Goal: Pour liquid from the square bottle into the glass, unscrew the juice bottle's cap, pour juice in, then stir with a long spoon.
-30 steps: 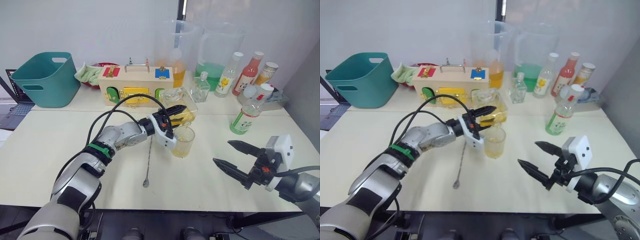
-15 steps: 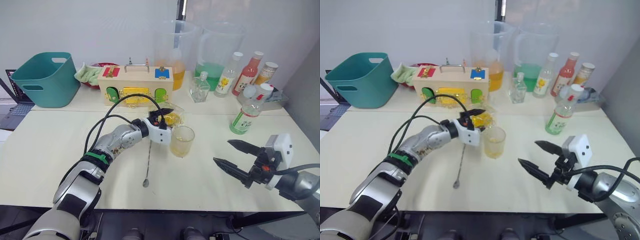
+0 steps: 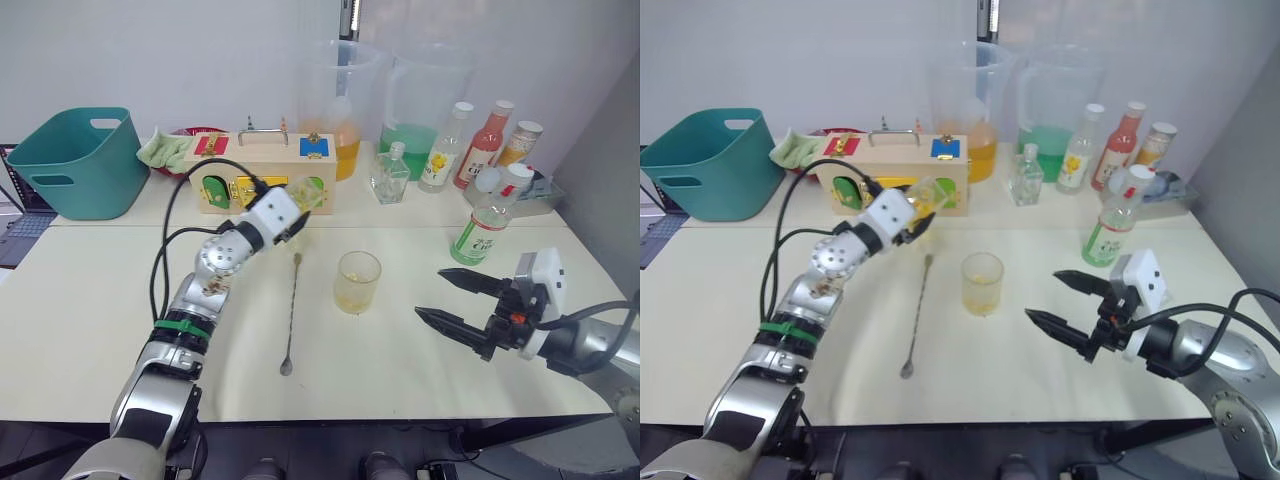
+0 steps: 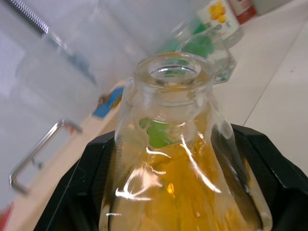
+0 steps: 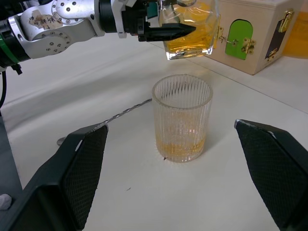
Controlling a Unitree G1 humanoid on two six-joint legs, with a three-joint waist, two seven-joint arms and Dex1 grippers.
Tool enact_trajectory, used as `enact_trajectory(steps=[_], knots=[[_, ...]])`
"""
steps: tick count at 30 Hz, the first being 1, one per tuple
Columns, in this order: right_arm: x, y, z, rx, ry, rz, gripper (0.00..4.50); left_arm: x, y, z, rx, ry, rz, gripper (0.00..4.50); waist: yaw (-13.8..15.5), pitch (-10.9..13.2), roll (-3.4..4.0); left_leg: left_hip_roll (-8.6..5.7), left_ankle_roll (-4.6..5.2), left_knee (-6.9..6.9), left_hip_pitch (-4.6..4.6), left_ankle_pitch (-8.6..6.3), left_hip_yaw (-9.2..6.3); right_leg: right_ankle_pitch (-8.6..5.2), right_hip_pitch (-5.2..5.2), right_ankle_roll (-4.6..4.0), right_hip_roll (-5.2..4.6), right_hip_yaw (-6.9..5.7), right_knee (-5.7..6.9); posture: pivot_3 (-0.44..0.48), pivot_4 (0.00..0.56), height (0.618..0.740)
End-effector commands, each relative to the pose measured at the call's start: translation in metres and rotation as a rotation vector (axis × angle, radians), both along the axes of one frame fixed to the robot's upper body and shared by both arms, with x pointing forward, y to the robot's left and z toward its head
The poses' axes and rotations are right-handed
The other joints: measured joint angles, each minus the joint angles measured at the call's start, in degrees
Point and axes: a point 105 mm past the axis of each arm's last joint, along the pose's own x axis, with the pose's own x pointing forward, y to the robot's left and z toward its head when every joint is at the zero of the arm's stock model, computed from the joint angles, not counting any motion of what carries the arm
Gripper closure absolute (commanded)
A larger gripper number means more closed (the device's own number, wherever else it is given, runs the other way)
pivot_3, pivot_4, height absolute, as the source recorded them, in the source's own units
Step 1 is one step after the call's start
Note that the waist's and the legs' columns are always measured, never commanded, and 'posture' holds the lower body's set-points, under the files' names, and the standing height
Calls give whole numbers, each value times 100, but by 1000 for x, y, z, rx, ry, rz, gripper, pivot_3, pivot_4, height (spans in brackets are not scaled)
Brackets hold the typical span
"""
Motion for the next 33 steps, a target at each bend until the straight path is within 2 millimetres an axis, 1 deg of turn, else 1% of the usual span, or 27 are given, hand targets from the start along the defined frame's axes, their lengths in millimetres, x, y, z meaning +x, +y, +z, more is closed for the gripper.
enact_trajectory(steps=[1, 3, 4, 7, 11, 16, 23, 28, 29, 31, 32, 33], knots=[[0, 3, 7, -13, -27, 40, 25, -6, 22, 43, -211, -13, 31, 1711, 4, 0, 0, 0, 0, 4, -2, 0, -1, 0, 0, 0, 0, 0, 1, 0, 150, 740], [2, 5, 7, -14, -24, 55, 25, -2, 48, 39, -337, 69, 104, 1711, 5, 0, 0, -1, 0, 7, -2, 0, -1, 0, 2, 0, 0, 0, 1, 0, 150, 740], [4, 5, 6, -15, -23, 59, 25, -2, 58, 36, -392, 101, 134, 1711, 5, 0, 0, -1, 0, 10, -1, 0, -1, 0, 2, 0, 0, 0, 1, 0, 150, 740], [7, 6, 6, -16, -19, 69, 25, -4, 69, 33, -470, 149, 176, 1711, 3, 0, 0, -1, 0, 11, 0, 0, -3, 0, 0, 0, 0, -1, 1, 0, 150, 740], [8, 7, 6, -15, -16, 82, 25, -8, 80, 30, -523, 172, 225, 1711, 28, 0, -1, -2, -1, 12, -2, 0, -6, 0, 1, 0, -1, -2, 8, 0, 150, 740], [9, 9, 6, -12, -12, 93, 25, -18, 94, 25, -549, 170, 276, 1711, 27, 0, -4, -5, -1, 16, -2, 0, -7, 0, 1, 0, -5, -2, 11, 0, 150, 740], [10, 11, 6, -8, -10, 102, 25, -23, 100, 11, -568, 211, 331, 1711, 26, 0, -5, -5, -3, 17, 2, 2, -7, 0, 1, 0, -5, -1, -7, 0, 150, 740], [11, 12, 7, -8, -11, 108, 25, -22, 102, 8, -584, 225, 344, 1711, 20, 0, -5, -5, -3, 16, 4, 2, -7, 0, 1, 0, -5, 0, -7, 0, 150, 740], [11, 12, 7, -8, -11, 108, 0, -22, 102, 8, -586, 225, 344, 709, 18, 0, -5, -5, -3, 16, 5, 2, -7, 0, 1, 0, -4, 0, -7, 0, 150, 740], [12, 13, 8, -8, -12, 110, 0, -23, 101, 10, -591, 218, 331, 134, 18, 0, -5, -5, -3, 16, 6, 2, -6, 1, 2, -1, -5, 2, -6, 0, 150, 740], [12, 13, 8, -8, -12, 110, 0, -24, 101, 13, -592, 208, 323, 37, 19, 0, -5, -5, -3, 17, 7, 2, -6, 1, 2, -1, -5, 2, -6, 0, 150, 740], [12, 13, 8, -9, -11, 109, 0, -25, 101, 16, -596, 190, 316, 37, 21, 0, -5, -5, -3, 17, 8, 2, -6, 1, 3, -1, -5, 2, -6, 0, 150, 740]])
